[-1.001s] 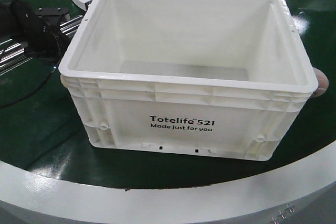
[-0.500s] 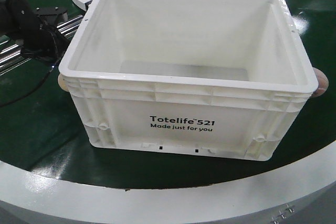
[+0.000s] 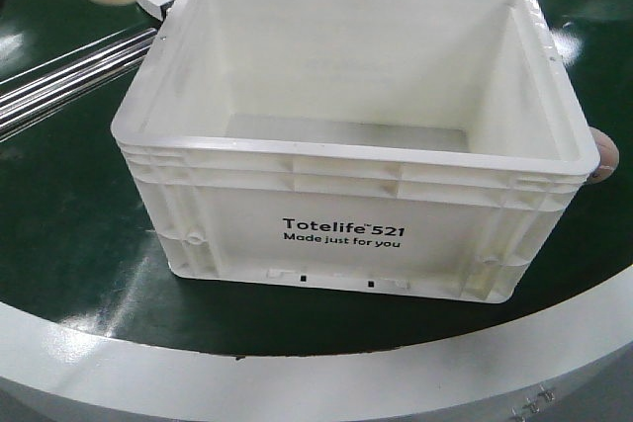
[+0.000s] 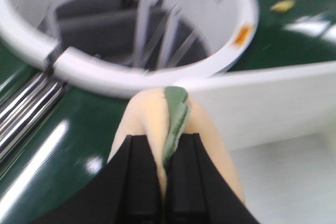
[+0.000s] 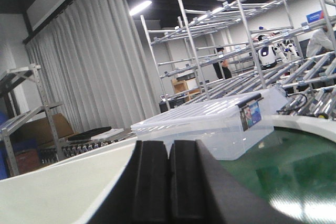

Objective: Place moving items into box and shelve
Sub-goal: 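Lift the yellow ball with the left gripper and drop it into the tote, then grasp the pink ball with the right gripper and drop it into the tote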

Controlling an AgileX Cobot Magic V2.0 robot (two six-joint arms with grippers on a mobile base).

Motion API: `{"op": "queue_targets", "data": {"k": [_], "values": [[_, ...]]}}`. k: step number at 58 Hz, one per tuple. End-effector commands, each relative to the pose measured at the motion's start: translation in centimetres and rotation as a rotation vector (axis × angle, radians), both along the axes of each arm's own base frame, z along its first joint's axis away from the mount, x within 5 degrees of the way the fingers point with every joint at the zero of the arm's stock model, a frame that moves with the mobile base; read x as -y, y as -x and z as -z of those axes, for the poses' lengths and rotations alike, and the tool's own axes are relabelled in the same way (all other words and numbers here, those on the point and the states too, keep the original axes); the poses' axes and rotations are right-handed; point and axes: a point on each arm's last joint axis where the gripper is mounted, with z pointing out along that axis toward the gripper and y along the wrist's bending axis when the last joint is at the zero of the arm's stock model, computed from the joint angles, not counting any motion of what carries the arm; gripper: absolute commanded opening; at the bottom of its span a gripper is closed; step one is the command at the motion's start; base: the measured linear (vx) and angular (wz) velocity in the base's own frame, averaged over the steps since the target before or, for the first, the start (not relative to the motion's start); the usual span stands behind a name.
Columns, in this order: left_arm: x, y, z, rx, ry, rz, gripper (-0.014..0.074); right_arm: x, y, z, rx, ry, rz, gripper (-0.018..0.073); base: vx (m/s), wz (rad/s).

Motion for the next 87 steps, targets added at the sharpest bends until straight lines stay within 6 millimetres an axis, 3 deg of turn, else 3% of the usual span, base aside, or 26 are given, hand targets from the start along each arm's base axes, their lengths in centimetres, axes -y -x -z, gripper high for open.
{"op": "queue_targets", "data": {"k": [1, 7, 12, 24, 25, 36, 43, 53, 59, 66, 75, 87], "values": [[2.3, 2.9, -4.8, 0.120, 0.098, 0.112, -0.0008, 0.0, 0.3, -2.8, 0.048, 0.044, 0.016, -0.0002, 0.00, 0.00], [5.2, 4.2, -5.9, 0.155, 0.108, 0.218, -0.0008, 0.0, -0.1, -4.8, 0.032, 0.048, 0.013, -0.0001, 0.00, 0.00], [7.2, 4.2, -5.6, 0.163, 0.118, 0.260, -0.0008, 0.0, -0.9, -6.9, 0.008, 0.056, 0.011, 0.0000, 0.00, 0.00], [10.9, 1.2, -1.2, 0.045, 0.094, 0.323, 0.0040, -0.1, -4.1, -12.0, -0.117, 0.215, 0.027, 0.0006, 0.00, 0.00], [11.9, -1.3, 1.9, -0.019, 0.081, 0.315, 0.0240, 0.0, -7.8, -15.0, -0.201, 0.226, 0.008, 0.0035, 0.00, 0.00], [12.8, -2.0, 3.5, -0.061, 0.064, 0.345, 0.0584, 0.2, -12.0, -16.4, -0.297, 0.237, -0.010, 0.0100, 0.00, 0.00], [13.6, -1.2, 3.5, -0.083, 0.054, 0.383, 0.0702, 0.3, -15.1, -16.8, -0.374, 0.237, -0.025, 0.0174, 0.00, 0.00], [13.6, 0.4, 1.4, -0.033, 0.058, 0.402, 0.0697, 1.3, -19.7, -16.2, -0.507, 0.197, -0.027, 0.0323, 0.00, 0.00], [12.5, 1.7, -1.5, 0.060, 0.031, 0.386, 0.0662, 4.0, -21.9, -15.0, -0.629, 0.086, 0.039, 0.0396, 0.00, 0.00], [10.6, 3.4, -4.7, 0.182, -0.057, 0.307, 0.0629, 7.4, -23.6, -13.2, -0.746, -0.005, 0.116, 0.0417, 0.00, 0.00], [7.5, 4.9, -7.0, 0.231, -0.144, 0.087, 0.0627, 9.1, -26.3, -9.4, -0.935, -0.027, 0.101, 0.0417, 0.00, 0.00], [4.7, 5.2, -6.8, 0.170, -0.326, -0.120, 0.0624, 9.1, -29.3, -3.6, -1.137, -0.072, -0.045, 0.0417, 0.00, 0.00]]}}
